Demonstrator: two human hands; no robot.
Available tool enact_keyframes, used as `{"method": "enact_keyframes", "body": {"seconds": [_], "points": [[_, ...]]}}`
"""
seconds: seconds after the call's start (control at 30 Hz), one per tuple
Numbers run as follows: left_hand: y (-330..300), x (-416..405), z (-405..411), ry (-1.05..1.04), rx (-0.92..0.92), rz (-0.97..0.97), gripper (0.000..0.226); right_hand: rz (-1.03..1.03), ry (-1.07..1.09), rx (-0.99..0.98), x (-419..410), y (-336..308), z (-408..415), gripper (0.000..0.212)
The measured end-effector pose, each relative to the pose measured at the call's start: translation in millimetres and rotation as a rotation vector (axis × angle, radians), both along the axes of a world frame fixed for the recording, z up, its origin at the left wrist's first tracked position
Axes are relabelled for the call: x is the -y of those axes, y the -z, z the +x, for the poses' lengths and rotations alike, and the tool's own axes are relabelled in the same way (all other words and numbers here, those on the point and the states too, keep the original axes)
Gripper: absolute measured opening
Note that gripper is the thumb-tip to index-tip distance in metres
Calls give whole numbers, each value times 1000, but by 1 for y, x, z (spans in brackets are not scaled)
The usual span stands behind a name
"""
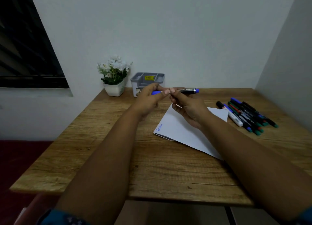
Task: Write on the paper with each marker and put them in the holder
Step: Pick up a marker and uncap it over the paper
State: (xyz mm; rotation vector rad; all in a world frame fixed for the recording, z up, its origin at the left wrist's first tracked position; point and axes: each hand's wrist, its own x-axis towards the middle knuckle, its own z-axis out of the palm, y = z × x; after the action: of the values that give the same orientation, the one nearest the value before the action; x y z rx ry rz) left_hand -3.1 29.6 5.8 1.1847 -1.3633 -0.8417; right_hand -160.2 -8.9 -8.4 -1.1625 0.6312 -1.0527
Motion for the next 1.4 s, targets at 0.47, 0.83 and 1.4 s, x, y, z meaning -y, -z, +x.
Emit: {"method": "enact_keyframes", "body": {"seconds": [0.47,0.83,1.4], "points": [[1,5,26,-4,36,-32,25,-1220,179,-947,12,8,17,25],[25,49,62,-494,-395,-97,24,-996,250,-850,56,-46,74,96],[68,103,78,-500,82,51,34,-964,417,-739,155,-49,158,54]]}}
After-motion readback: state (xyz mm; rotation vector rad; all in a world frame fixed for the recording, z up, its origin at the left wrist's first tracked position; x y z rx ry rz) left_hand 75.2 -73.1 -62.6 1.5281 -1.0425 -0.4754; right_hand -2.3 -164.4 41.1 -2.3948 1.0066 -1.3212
